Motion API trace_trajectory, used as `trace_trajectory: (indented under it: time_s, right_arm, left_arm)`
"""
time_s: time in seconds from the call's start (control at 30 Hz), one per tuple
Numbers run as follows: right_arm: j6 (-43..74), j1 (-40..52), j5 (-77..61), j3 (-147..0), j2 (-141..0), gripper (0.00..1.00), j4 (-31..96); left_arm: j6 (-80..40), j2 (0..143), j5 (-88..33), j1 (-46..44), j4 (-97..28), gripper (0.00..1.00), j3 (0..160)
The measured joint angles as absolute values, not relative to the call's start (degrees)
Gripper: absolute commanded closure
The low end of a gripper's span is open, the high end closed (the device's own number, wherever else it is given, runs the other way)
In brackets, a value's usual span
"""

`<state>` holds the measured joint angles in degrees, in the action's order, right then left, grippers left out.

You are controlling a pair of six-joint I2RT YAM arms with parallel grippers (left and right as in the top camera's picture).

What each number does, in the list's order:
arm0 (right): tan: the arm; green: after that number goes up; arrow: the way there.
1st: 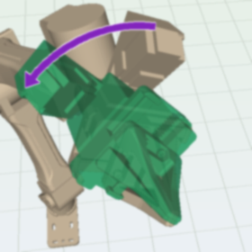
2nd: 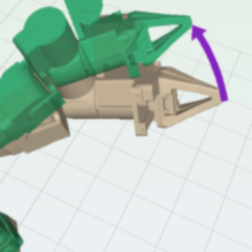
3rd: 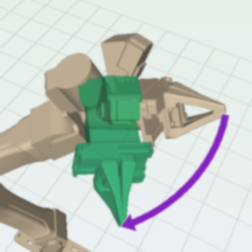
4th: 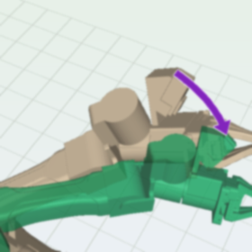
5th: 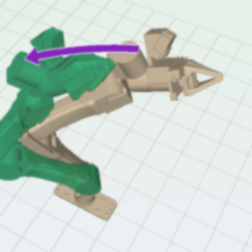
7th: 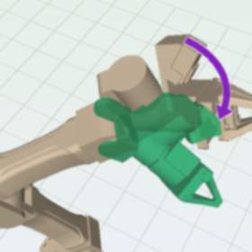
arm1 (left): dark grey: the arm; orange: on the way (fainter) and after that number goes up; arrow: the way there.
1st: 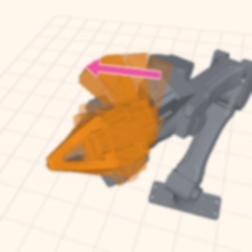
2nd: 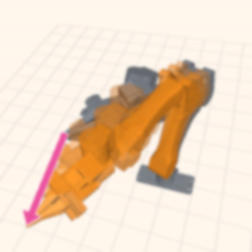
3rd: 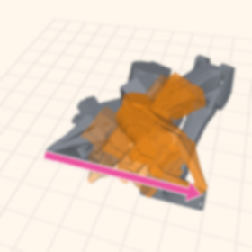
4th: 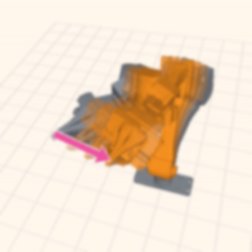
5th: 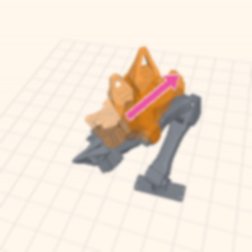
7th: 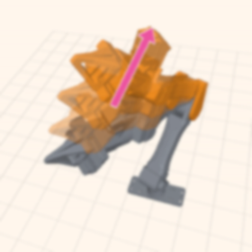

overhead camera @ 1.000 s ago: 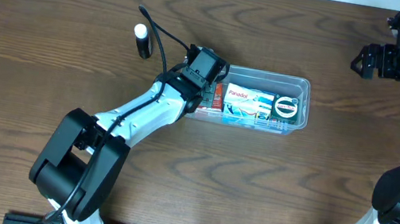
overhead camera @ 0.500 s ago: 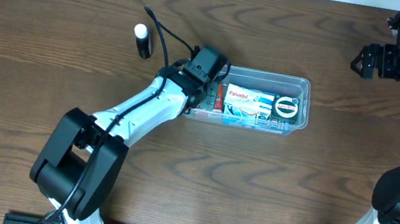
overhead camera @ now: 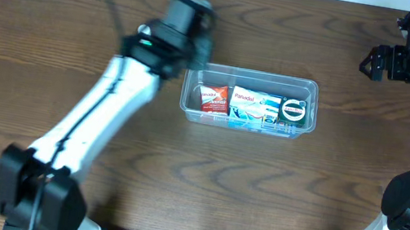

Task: Pack container
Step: 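Withdraw the left gripper up and away from the container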

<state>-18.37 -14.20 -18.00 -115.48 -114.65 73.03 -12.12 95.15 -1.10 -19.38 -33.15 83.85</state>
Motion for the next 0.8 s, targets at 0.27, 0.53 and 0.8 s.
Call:
trace_trajectory:
  time_s: [0.27,0.53,0.8]
  right_arm:
    - [-18.37,-14.20,-18.00,-115.48,-114.65,0.01,73.03]
    - [-18.37,-14.20,-18.00,-115.48,-114.65,0.01,73.03]
    - [-18.37,-14.20,-18.00,-115.48,-114.65,0.01,73.03]
  left_arm:
    - [-9.37,93.58,-0.86,-6.46,-32.36,0.43,84.14]
    - [-6.42,93.65,-0.97,-4.62,-29.87,0.21,84.14]
    - [-5.19,98.43,-1.10,-4.67,-28.21,0.21,84.14]
